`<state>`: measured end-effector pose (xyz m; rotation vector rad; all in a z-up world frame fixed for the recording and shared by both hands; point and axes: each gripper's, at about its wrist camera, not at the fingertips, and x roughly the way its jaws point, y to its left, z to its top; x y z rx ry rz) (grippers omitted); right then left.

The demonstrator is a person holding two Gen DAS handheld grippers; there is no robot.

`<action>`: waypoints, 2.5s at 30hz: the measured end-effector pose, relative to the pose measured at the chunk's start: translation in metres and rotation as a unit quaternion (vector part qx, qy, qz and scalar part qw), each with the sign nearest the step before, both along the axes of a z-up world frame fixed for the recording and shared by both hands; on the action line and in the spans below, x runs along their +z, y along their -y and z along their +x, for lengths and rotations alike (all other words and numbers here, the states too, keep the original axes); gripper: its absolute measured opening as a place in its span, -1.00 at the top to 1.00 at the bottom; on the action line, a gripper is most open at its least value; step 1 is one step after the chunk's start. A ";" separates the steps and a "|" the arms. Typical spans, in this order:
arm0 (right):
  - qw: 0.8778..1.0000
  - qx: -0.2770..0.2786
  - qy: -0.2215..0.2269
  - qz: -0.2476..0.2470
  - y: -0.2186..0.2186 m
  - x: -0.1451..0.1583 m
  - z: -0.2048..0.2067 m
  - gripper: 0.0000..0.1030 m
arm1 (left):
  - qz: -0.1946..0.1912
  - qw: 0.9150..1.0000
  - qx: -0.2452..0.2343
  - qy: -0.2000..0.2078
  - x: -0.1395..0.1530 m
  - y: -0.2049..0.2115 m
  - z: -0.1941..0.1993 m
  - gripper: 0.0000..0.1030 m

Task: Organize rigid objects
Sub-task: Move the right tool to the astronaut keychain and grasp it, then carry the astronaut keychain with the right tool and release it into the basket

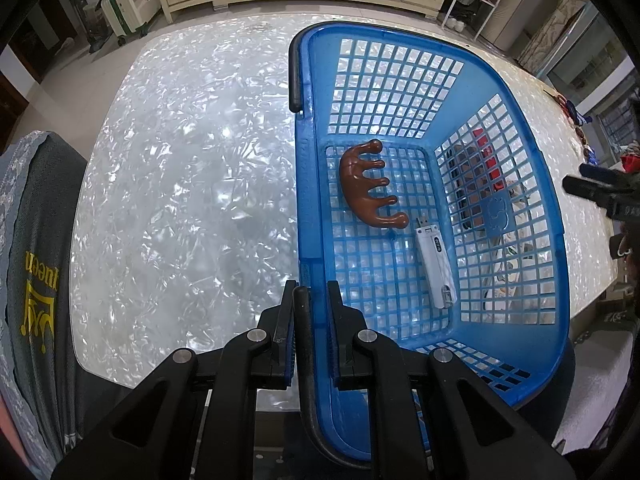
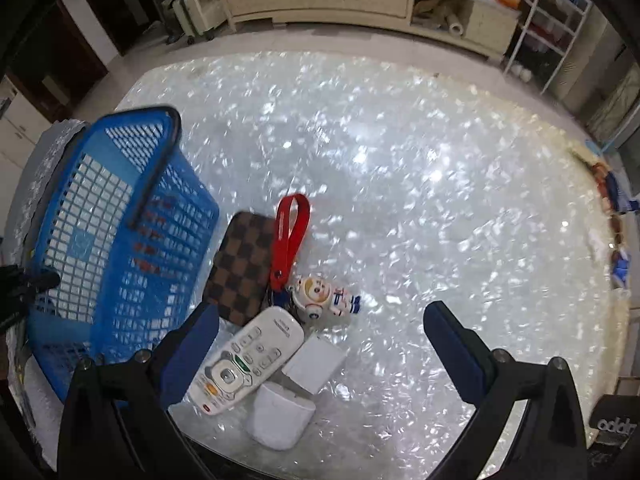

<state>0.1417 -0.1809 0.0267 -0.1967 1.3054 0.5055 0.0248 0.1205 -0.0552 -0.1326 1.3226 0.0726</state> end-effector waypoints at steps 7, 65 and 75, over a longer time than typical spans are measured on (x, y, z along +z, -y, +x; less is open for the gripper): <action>0.997 0.055 0.027 -0.045 -0.005 -0.028 -0.004 -0.99 | 0.001 1.000 -0.001 -0.001 0.000 0.001 0.000 0.72; 0.991 0.105 0.051 -0.061 0.000 -0.067 0.010 0.35 | -0.002 1.000 0.003 0.001 0.006 0.000 -0.004 0.72; 0.992 0.060 0.112 -0.028 0.030 0.011 0.004 0.35 | 0.003 1.000 0.001 -0.001 0.007 0.001 -0.004 0.72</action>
